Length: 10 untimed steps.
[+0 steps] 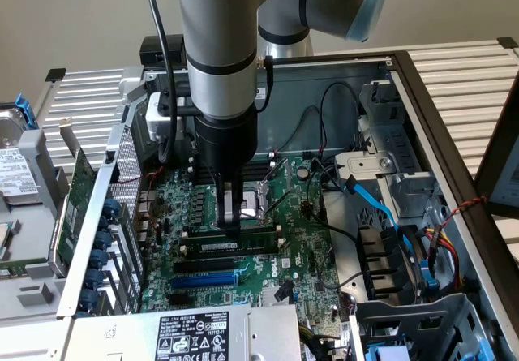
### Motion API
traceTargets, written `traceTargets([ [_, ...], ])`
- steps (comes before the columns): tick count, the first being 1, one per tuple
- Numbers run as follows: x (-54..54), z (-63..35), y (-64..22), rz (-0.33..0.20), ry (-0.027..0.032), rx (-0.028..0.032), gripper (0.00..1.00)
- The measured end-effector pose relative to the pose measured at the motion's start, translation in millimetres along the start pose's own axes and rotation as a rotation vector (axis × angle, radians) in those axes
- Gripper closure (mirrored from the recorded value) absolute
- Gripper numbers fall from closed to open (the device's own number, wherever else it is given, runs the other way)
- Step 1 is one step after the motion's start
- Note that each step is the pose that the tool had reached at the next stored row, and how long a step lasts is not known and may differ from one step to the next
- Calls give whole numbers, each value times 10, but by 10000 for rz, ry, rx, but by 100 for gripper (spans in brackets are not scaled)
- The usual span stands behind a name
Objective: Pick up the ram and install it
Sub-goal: 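Press down the ram until it locks into place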
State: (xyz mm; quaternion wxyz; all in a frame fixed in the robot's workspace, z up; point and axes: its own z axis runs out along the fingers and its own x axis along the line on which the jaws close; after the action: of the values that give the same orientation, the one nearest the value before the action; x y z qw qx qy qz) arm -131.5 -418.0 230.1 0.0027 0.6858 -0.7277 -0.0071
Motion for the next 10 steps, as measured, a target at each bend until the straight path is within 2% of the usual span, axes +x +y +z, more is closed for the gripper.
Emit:
traceTargets([
  [10, 1, 10, 3, -1, 3, -1, 90],
])
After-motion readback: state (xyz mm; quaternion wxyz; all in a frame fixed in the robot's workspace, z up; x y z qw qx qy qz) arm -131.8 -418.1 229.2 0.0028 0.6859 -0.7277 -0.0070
